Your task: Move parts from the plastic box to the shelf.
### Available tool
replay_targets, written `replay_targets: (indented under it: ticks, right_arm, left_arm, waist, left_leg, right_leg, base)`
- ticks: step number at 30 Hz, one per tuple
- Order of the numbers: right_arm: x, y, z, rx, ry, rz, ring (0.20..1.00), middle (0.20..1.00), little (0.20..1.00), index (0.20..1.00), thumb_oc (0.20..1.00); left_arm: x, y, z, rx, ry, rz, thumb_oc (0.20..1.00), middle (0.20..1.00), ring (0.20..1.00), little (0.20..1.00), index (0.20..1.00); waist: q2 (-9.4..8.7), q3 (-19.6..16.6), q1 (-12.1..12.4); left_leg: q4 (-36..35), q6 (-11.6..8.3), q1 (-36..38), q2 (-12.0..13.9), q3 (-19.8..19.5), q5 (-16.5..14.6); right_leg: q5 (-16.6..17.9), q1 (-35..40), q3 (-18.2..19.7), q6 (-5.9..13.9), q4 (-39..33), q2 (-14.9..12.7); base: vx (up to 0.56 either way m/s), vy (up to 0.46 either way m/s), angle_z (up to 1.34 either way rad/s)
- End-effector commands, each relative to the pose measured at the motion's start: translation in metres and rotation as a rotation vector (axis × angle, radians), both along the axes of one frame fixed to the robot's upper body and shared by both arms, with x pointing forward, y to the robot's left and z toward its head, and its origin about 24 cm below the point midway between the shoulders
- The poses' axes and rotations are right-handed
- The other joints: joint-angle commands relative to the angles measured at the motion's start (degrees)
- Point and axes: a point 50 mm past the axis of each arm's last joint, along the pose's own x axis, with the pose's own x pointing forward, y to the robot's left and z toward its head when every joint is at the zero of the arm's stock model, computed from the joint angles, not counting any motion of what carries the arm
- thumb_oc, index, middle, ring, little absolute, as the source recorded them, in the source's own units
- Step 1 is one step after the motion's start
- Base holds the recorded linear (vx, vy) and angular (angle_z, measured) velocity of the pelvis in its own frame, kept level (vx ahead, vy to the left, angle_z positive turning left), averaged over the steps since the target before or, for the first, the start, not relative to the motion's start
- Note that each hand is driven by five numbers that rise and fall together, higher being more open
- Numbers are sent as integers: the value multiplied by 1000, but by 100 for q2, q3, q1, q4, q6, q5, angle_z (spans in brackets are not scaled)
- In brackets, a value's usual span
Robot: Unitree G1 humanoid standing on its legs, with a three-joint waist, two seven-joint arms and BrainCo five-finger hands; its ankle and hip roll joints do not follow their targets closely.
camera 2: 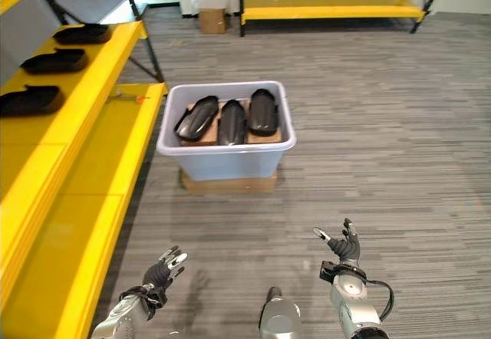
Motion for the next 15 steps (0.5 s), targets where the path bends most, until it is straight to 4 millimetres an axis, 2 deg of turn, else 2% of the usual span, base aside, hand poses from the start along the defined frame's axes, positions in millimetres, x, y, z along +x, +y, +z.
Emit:
replay_targets:
  ticks: [1, 3, 4, 6, 8, 10, 12, 14, 15]
  right_arm:
    - [4, -2, 7, -4, -49, 42, 1000, 1000, 1000, 1000, 1000]
    - [4, -6, 7, -10, -46, 39, 1000, 1000, 1000, 1000, 1000]
    - [2, -10, 7, -13, -46, 31, 1000, 1000, 1000, 1000, 1000]
    - [1, -12, 7, -9, -50, 26, 1000, 1000, 1000, 1000, 1000]
    - [4, -11, 9, -13, -57, 43, 1000, 1000, 1000, 1000, 1000]
    - [6, -9, 11, -17, -58, 57, 1000, 1000, 1000, 1000, 1000]
    - [7, -7, 11, -22, -48, 67, 1000, 1000, 1000, 1000, 1000]
    - [5, -5, 9, -20, -41, 79, 1000, 1000, 1000, 1000, 1000]
    - [4, 1, 6, -20, -19, 128, 1000, 1000, 1000, 1000, 1000]
  left_arm:
    - [12, -2, 11, -20, -96, 53, 1000, 1000, 1000, 1000, 1000]
    - [16, -4, 12, -25, -102, 59, 1000, 1000, 1000, 1000, 1000]
    - [19, -4, 14, -20, -108, 53, 1000, 1000, 1000, 1000, 1000]
    - [22, -4, 16, -11, -114, 42, 1000, 1000, 1000, 1000, 1000]
    - [25, -2, 19, 5, -123, 26, 1000, 1000, 1000, 1000, 1000]
    - [25, 0, 20, 4, -131, 28, 1000, 1000, 1000, 1000, 1000]
    - [26, 0, 19, 9, -133, 32, 1000, 1000, 1000, 1000, 1000]
    - [25, 1, 18, 7, -131, 35, 1000, 1000, 1000, 1000, 1000]
    - [21, 4, 15, -1, -115, 62, 1000, 1000, 1000, 1000, 1000]
  waist:
    - [-137, -247, 4]
    - [-136, -250, 2]
    - [-143, -218, 15]
    - [-148, -170, 31]
    - [-158, -80, 26]
    - [-146, -60, -23]
    - [-99, -67, -53]
    - [-39, -64, -30]
    - [52, -51, 31]
  left_leg:
    - [1034, 58, -330, -540, 613, -549]
    - [1456, -22, -527, -421, 653, -405]
    - [1790, -78, -862, -352, 607, -272]
    - [1820, 5, -1147, -422, 512, -345]
    - [1399, 172, -1271, -548, 604, -449]
    - [692, 225, -1256, -492, 783, -331]
    - [-238, 191, -1242, -493, 783, -53]
    - [-904, 73, -1240, -498, 653, 235]
    - [-1584, -168, -1237, -284, 387, 809]
  right_leg:
    - [419, 372, -229, 211, -863, 0]
    - [269, 481, -284, 87, -888, 96]
    - [154, 620, -275, -28, -921, 198]
    - [113, 678, -231, -41, -894, 229]
    - [84, 745, -128, -8, -857, 237]
    - [75, 797, -111, 15, -887, 227]
    - [104, 874, -116, 83, -952, 168]
    - [127, 969, -120, 146, -1014, 129]
    - [112, 1117, -90, 216, -1084, 79]
  base:
    - [228, -348, -25]
    - [226, -328, -23]
    - [236, -307, -12]
    - [171, -156, 18]
    - [172, -23, 5]
    - [149, 97, -16]
    - [181, 174, -13]
    - [289, 213, -13]
    - [485, 332, -19]
